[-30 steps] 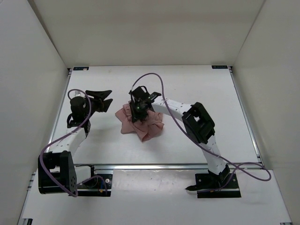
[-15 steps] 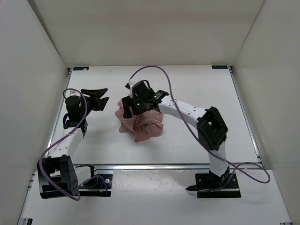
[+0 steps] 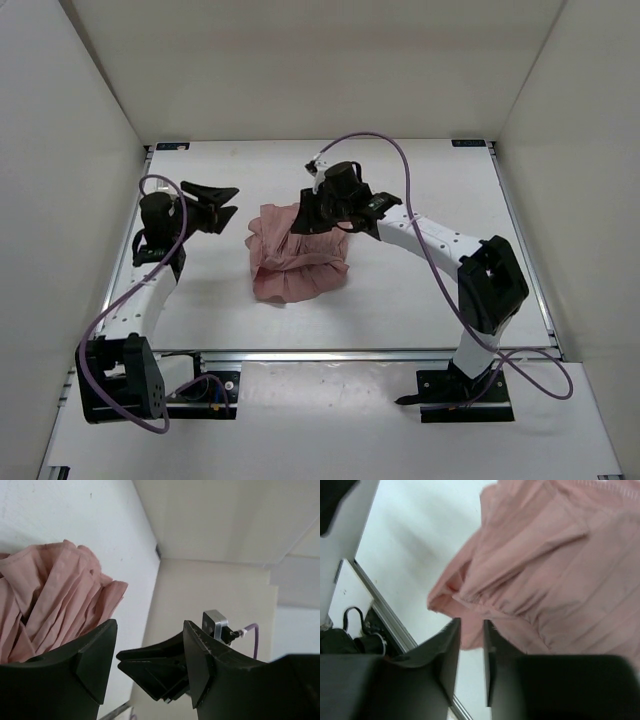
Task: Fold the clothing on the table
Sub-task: Fold the skirt
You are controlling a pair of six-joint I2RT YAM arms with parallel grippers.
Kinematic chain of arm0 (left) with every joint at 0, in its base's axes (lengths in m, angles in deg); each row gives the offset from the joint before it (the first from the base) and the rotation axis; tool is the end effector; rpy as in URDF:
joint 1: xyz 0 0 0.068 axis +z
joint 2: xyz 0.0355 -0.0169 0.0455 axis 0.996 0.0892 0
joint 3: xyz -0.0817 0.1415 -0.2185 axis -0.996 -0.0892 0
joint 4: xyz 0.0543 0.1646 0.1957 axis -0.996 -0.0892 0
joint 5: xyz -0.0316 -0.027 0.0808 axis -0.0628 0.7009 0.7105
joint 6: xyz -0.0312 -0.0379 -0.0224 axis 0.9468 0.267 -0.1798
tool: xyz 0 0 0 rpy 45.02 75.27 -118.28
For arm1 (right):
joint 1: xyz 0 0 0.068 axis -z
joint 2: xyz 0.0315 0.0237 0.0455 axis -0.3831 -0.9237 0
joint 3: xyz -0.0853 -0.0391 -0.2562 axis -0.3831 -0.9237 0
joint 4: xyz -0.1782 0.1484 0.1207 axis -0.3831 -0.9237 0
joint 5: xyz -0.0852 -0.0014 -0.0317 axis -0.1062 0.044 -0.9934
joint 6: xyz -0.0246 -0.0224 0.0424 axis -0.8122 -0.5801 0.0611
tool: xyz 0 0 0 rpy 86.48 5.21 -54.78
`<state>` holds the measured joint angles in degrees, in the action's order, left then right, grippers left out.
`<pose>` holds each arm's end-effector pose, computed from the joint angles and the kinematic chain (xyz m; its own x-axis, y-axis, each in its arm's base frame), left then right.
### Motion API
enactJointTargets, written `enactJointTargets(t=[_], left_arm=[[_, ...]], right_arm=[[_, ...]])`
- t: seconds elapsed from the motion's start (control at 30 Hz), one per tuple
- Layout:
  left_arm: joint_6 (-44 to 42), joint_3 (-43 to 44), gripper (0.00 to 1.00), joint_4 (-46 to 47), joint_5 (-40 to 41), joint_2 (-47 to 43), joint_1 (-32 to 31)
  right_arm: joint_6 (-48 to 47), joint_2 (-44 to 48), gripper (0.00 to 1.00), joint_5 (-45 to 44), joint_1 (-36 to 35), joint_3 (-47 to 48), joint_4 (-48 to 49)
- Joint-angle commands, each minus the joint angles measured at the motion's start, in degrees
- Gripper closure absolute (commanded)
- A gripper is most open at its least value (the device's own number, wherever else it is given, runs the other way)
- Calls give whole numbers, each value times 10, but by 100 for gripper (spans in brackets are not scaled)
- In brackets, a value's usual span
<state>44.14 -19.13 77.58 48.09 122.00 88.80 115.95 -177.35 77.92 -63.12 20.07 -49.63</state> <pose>0.2604 0.0015 0.2683 -0.4310 -0.9001 -0.0636 -0.2332 0.1791 -0.9558 0.3052 0.2776 0.2873 -0.7431 -0.0880 -0.6634 -0.5564 0.6321 0.5393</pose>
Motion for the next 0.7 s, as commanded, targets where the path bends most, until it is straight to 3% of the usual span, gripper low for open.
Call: enactJointTargets(t=[0.0, 0.1, 0.27, 0.37, 0.4, 0.5, 0.6, 0.67], left_arm=[[-117, 40, 34, -119, -36, 6, -15], [-176, 47, 33, -157, -42, -1, -31], [-265, 51, 26, -263, -22, -20, -81], [-309, 70, 6, -307, -15, -25, -92], [-321, 79, 6, -338, -4, -23, -99], [-392, 129, 2, -434, 39, -2, -118], [-473, 187, 2, -531, 99, 39, -153], [-540, 257, 1, -610, 226, 70, -188]], right_arm=[[27, 45, 76, -9, 25, -29, -32], [42, 93, 67, 3, 57, -98, -40], [39, 173, 60, -33, 80, -167, -94], [40, 220, 48, -45, 89, -194, -98], [43, 237, 47, -39, 98, -200, -86], [51, 276, 39, -28, 104, -233, -68], [51, 284, 45, -23, 112, -251, -69], [37, 265, 45, -55, 102, -231, -104]])
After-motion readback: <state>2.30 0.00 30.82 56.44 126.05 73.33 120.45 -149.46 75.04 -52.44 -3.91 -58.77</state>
